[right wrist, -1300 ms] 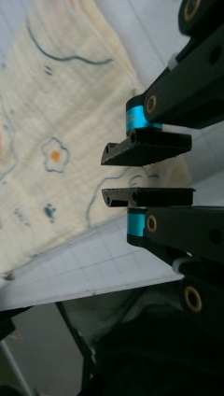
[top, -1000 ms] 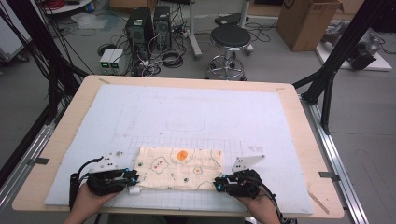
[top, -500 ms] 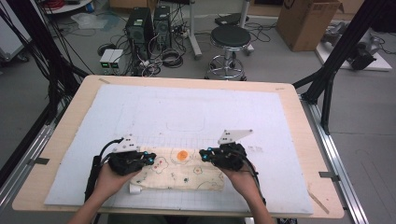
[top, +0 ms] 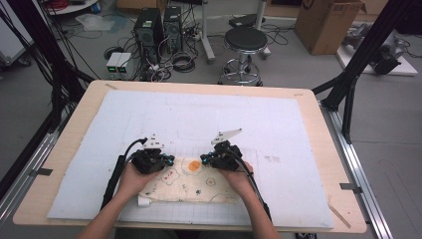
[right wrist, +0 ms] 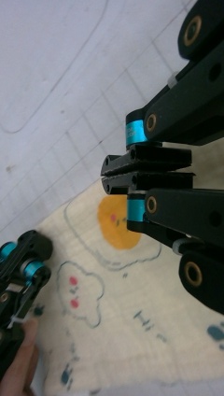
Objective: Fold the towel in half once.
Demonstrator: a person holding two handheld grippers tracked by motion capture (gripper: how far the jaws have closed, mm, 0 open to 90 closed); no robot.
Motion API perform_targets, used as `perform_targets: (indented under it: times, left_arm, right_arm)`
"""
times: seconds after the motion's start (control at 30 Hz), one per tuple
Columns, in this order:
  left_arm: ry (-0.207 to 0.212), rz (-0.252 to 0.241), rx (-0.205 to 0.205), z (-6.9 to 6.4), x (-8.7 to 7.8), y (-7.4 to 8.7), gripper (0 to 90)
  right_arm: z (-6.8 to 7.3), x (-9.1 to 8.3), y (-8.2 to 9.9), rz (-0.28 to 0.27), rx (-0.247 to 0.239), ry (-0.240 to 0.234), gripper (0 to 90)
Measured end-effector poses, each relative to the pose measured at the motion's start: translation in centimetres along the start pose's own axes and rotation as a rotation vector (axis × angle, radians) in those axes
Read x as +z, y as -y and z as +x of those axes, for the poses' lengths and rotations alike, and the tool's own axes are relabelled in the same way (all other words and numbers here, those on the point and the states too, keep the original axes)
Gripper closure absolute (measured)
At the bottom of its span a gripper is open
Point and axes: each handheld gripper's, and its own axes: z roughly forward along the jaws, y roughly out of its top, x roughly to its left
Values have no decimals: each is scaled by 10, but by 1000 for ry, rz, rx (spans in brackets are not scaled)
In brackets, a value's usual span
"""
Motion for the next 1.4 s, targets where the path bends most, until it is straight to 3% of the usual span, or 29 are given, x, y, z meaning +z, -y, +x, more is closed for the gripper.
perform_targets:
  times: [0.07,0.3,0.57,0.83,1.13,1.4]
  left_arm:
    - [4,-4,-11,1,1,0,878]
    - [-23,16,10,4,-6,2,863]
    - [-44,-5,-41,20,-19,16,850]
    - [-60,-17,-60,31,-29,25,836]
    - [-65,-34,-66,32,-33,30,824]
    - [-51,-41,-62,32,-34,32,805]
  right_arm:
    - [-2,2,2,19,5,11,886]
    - [-6,0,7,54,21,27,880]
    - [-13,-17,21,41,36,54,876]
    - [-22,-37,36,37,60,94,868]
    - [-28,-54,52,9,83,104,860]
    - [-28,-59,57,-14,86,106,833]
